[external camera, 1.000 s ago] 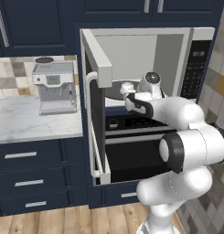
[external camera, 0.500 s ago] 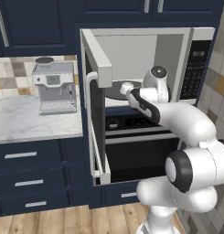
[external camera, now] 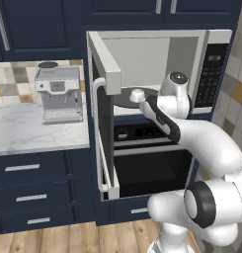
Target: Pick the mug from the counter and place it inside the microwave. Then close the microwave.
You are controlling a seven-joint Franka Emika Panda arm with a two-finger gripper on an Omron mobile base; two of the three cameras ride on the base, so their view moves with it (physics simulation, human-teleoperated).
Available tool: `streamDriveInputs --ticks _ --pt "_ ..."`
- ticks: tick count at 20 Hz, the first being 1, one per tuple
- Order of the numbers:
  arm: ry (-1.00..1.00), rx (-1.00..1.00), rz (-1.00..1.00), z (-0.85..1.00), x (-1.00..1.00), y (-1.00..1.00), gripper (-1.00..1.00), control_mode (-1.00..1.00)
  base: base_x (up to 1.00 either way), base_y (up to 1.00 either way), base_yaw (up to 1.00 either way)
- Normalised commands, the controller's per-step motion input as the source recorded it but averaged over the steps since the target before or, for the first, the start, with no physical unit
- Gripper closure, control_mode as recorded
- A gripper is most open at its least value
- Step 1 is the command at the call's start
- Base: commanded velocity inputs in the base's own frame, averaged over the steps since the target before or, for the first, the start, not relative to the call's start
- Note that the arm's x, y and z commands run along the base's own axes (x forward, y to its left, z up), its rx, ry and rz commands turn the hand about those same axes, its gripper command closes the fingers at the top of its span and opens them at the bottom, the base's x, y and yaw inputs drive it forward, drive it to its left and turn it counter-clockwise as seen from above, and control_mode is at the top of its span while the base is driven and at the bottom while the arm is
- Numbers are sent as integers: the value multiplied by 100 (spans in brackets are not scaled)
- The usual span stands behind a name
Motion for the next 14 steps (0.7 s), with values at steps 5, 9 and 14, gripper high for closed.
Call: streamDriveInputs --ticks 5,9,14 --pt "1 0 4 0 -26 0 -100 -100 0 0 0" --pt "0 0 1 13 -49 0 -100 -100 0 0 0" --pt "-2 0 0 21 -56 0 -100 -100 0 0 0"
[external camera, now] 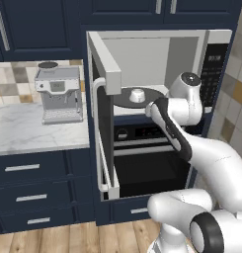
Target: Pick the mug from the counter and place it inside the microwave. Then close the microwave.
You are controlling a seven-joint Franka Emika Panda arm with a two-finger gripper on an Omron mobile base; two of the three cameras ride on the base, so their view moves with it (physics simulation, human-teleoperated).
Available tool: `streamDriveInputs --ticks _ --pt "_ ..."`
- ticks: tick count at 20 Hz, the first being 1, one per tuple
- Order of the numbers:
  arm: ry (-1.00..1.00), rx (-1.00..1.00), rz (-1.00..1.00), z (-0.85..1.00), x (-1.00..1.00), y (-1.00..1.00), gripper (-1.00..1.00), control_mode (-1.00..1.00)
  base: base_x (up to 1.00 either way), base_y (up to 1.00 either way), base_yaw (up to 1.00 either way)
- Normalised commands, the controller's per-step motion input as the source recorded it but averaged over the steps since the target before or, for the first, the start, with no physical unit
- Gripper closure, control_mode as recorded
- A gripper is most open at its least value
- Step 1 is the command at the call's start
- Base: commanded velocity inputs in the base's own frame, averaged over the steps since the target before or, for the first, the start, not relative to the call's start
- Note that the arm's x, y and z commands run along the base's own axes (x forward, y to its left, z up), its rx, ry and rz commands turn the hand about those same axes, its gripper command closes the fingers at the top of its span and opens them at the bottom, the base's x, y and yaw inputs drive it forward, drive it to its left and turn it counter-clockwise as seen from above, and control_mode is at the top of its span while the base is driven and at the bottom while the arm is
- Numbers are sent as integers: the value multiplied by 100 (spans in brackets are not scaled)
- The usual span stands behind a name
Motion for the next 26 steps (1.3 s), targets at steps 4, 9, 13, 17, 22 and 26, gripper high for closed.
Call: streamDriveInputs --ticks 4,9,13,17,22,26 --pt "-2 0 0 17 -50 0 -100 -100 0 0 0" --pt "0 0 0 17 -46 0 -100 -100 0 0 0" --pt "0 0 0 18 -52 0 -100 -100 0 0 0" --pt "-2 0 0 15 -50 0 -100 -100 0 0 0" --pt "-9 0 0 1 -35 0 -100 -100 0 0 0" --pt "-15 -1 0 5 -36 0 -100 -100 0 0 0"
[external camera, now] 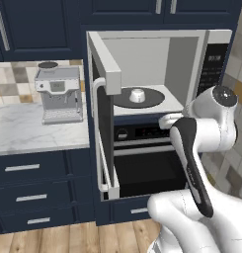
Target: Pick the mug from the counter and place it inside the microwave. Then close the microwave.
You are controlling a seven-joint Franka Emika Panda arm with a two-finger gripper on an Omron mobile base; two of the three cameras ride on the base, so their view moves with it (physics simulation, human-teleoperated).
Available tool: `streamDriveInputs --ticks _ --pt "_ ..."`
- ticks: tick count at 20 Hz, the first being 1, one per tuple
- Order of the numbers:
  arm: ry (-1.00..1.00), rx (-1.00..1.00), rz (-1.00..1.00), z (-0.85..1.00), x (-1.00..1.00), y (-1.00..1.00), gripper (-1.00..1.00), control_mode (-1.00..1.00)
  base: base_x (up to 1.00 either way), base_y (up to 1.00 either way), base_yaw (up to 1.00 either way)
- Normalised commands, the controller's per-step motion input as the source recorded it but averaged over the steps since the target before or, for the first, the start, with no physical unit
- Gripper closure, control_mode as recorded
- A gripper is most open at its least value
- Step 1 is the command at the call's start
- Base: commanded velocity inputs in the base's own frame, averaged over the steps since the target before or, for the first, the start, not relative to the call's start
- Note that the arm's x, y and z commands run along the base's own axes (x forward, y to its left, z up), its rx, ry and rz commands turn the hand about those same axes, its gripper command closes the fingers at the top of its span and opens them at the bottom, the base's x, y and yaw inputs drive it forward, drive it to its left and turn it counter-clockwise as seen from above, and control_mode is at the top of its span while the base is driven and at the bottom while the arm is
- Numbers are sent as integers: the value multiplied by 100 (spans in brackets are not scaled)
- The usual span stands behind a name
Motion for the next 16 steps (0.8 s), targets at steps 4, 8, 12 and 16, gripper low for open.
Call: streamDriveInputs --ticks 4,8,12,16 --pt "-7 0 0 21 -42 0 -100 -100 0 0 0" --pt "0 0 0 38 -52 0 -100 -100 0 0 0" --pt "10 0 0 36 -30 0 -100 -100 0 0 0" --pt "19 0 1 27 -13 0 -100 -100 0 0 0"
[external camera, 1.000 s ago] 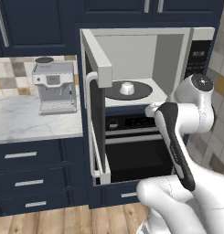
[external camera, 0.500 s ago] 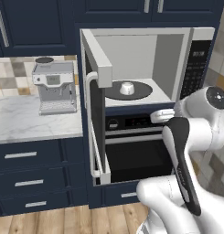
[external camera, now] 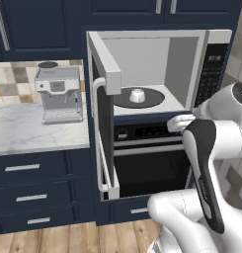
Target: Pick the mug from the counter and place it inside the microwave. Then close the microwave.
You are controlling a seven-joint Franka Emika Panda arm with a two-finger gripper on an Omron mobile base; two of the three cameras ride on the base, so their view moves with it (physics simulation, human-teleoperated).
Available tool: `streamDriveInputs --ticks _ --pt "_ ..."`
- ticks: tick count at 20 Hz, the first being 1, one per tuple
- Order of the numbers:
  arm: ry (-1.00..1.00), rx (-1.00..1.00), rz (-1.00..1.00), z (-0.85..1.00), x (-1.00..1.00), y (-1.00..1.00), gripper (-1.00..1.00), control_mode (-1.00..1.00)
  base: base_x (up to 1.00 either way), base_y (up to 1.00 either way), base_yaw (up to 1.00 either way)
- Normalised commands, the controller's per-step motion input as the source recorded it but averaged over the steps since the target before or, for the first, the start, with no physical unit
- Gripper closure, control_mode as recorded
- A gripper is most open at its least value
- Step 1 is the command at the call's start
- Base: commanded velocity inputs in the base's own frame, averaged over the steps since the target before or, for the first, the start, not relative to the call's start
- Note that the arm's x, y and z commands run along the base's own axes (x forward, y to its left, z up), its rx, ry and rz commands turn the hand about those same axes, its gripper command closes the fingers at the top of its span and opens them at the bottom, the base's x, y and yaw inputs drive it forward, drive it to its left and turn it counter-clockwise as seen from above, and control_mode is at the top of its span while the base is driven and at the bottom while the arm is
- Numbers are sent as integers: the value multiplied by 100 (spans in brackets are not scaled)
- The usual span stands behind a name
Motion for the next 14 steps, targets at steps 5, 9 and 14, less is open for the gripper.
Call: streamDriveInputs --ticks 5,9,14 --pt "5 0 0 27 -34 0 -100 -100 0 0 0" --pt "0 0 0 24 -43 3 -100 -100 0 0 0" --pt "-3 -1 0 7 -32 4 -100 -100 0 0 0"
